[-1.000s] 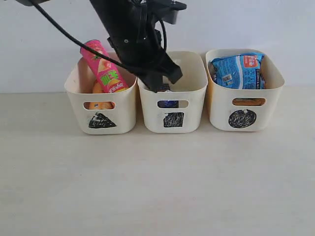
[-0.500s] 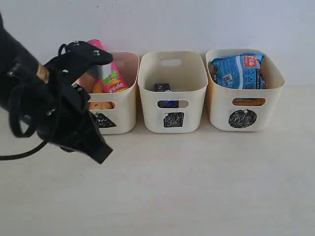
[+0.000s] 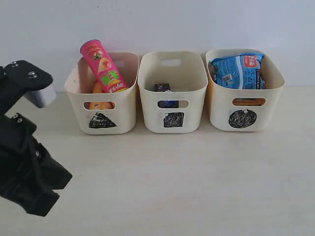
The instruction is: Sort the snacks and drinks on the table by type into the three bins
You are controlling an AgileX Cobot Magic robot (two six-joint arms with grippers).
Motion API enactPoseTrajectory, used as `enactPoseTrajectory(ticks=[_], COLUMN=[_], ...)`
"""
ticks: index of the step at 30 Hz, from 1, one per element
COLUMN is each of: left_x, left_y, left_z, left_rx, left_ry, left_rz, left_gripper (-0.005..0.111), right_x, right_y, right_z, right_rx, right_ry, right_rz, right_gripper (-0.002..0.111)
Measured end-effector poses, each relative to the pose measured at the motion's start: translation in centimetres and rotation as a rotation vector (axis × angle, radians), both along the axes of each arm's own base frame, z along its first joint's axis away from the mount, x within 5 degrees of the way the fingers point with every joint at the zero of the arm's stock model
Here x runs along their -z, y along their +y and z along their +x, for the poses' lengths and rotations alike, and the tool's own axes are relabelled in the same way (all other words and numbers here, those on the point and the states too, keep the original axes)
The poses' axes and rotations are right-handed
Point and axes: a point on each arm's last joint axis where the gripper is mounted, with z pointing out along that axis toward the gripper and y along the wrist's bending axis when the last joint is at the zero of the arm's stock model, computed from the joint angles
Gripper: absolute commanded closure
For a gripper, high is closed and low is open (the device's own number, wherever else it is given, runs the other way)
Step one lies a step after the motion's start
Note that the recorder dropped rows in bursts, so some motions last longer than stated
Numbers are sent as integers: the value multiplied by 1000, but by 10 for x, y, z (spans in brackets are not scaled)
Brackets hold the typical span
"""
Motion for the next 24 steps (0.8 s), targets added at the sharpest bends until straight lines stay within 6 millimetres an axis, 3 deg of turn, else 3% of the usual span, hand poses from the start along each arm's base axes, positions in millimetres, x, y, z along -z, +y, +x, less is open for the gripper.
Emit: enactPoseTrajectory(ticks=[11,24], left_x=[0,13], left_y=[31,83], left_z=[-35,-66], left_rx=[-32,-243], left_ry=[-251,-479], left_rz=[-161,-259], left_gripper=[103,103], right_x=[0,0], right_y=[0,0], right_z=[0,0], right_rx=[0,0], right_ry=[0,0], right_rz=[0,0], right_gripper=[109,109])
